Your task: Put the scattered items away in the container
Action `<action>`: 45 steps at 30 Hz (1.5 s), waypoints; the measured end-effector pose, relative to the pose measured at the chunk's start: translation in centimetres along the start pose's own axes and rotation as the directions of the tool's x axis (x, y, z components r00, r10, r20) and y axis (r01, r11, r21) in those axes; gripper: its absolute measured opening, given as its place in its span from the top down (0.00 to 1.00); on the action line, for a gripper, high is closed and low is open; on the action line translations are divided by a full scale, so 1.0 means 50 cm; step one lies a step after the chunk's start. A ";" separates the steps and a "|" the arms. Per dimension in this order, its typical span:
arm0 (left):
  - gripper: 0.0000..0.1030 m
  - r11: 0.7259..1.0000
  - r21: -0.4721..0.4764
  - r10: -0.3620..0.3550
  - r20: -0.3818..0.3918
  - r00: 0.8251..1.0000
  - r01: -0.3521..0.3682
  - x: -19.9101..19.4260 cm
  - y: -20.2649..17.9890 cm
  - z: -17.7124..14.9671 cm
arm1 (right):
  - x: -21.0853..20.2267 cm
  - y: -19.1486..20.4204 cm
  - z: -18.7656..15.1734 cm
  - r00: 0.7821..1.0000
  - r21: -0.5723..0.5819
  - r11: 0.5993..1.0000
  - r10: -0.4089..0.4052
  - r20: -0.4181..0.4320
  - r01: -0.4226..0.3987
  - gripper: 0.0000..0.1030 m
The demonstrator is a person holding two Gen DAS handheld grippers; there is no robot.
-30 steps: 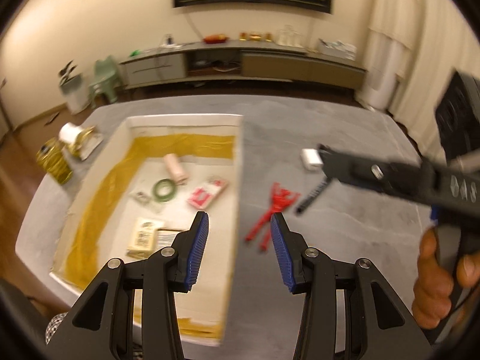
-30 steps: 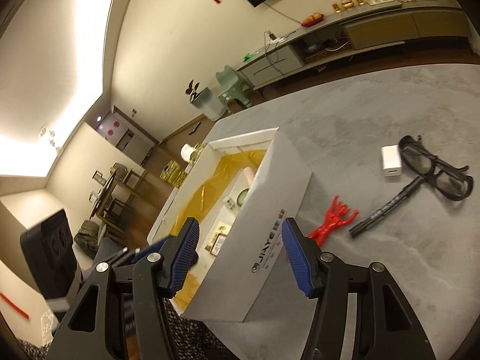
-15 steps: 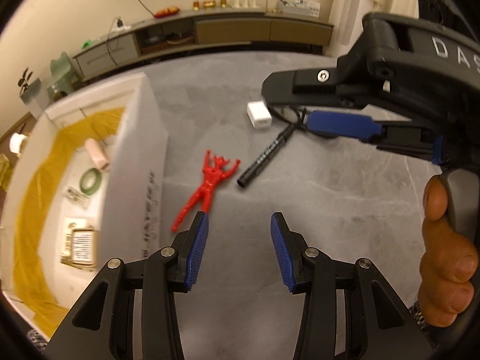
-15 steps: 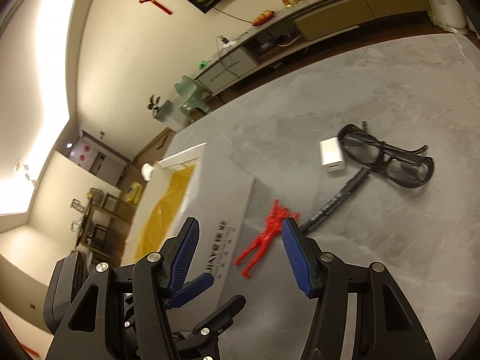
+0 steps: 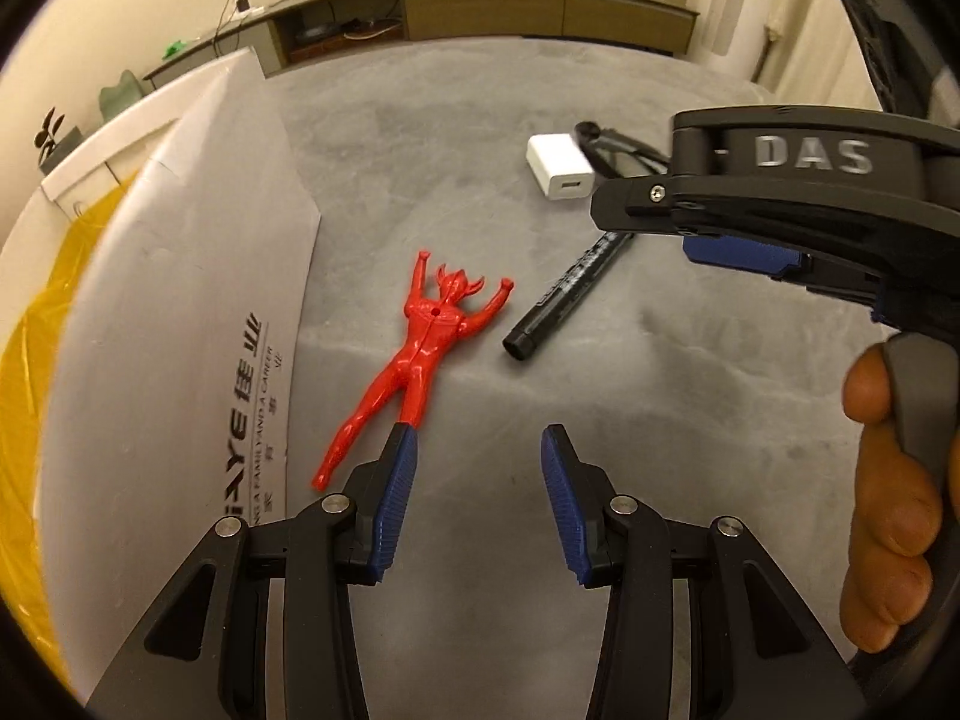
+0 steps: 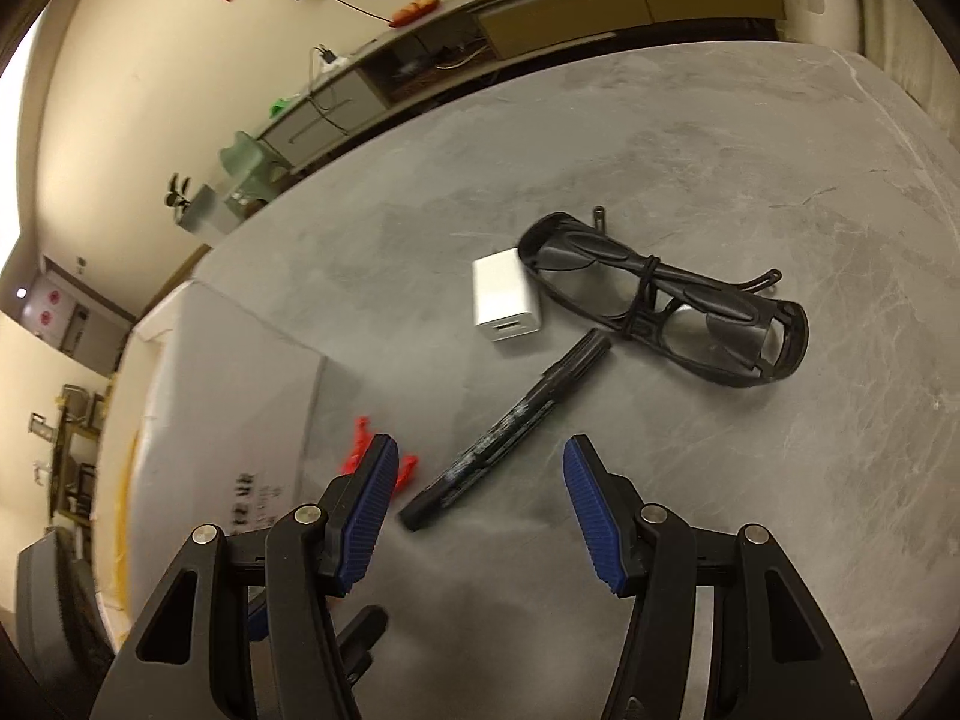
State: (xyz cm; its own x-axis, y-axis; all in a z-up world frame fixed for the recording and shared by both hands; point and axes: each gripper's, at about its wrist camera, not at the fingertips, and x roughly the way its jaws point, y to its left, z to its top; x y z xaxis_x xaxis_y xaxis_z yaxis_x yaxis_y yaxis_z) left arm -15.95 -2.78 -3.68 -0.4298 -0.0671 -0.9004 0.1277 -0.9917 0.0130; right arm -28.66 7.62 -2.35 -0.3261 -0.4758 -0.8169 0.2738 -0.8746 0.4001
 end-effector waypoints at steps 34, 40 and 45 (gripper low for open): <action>0.55 0.982 -0.054 -0.179 0.049 0.983 0.181 0.001 0.038 -0.003 | -0.057 -0.051 0.018 0.995 -0.142 0.985 -0.100 -0.026 0.095 0.58; 0.55 0.999 -0.032 -0.033 0.113 0.993 0.036 0.006 0.048 0.033 | -0.096 -0.030 0.018 1.000 -0.115 0.993 0.026 -0.013 -0.027 0.58; 0.54 0.995 -0.061 -0.073 0.077 0.994 0.077 0.057 0.038 0.030 | -0.102 -0.016 0.005 0.996 -0.105 0.991 0.082 -0.026 -0.084 0.58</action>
State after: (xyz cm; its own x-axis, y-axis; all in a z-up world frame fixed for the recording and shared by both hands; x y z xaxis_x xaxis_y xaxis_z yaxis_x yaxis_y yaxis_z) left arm -18.27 -5.04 -5.57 -0.5055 -0.0032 -0.8628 0.1480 -0.9855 -0.0830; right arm -27.44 10.71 1.62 -0.2788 -0.5429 -0.7922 0.3937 -0.8170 0.4213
